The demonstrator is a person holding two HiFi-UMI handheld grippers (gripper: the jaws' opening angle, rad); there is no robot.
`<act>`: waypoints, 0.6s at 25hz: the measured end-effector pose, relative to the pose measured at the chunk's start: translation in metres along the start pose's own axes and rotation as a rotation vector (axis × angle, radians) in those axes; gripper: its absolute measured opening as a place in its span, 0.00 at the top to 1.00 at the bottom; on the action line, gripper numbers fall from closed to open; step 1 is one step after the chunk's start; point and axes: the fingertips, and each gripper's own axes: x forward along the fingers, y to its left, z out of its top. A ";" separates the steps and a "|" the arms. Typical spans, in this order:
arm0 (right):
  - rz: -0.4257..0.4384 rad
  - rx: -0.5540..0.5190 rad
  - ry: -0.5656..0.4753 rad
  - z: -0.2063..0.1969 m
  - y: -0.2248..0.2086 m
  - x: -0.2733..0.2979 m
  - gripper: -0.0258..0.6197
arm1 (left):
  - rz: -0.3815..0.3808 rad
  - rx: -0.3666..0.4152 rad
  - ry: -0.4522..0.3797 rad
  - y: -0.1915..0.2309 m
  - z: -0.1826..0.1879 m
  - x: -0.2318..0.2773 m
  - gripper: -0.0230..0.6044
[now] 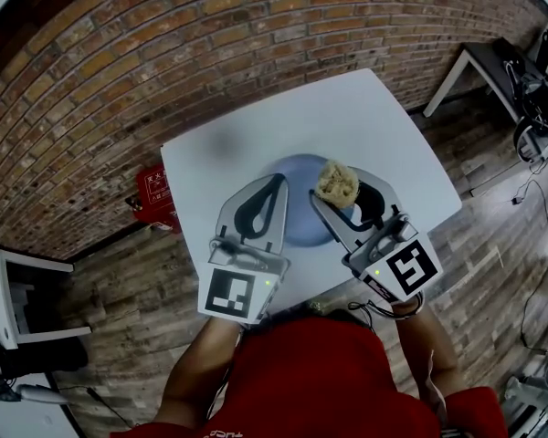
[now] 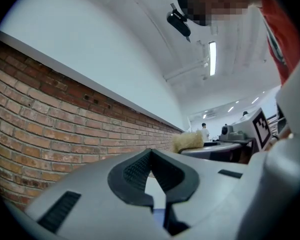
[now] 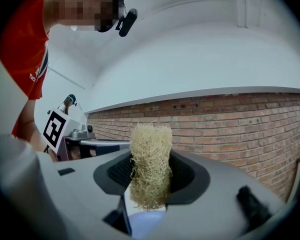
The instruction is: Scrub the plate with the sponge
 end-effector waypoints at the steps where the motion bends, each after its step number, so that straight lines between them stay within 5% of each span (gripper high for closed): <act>1: 0.003 -0.001 -0.002 0.001 0.000 0.000 0.68 | -0.002 -0.001 -0.002 -0.002 0.000 0.001 0.94; 15: 0.018 0.001 -0.008 0.002 -0.010 0.000 0.68 | 0.013 -0.016 0.011 -0.002 -0.004 0.008 0.94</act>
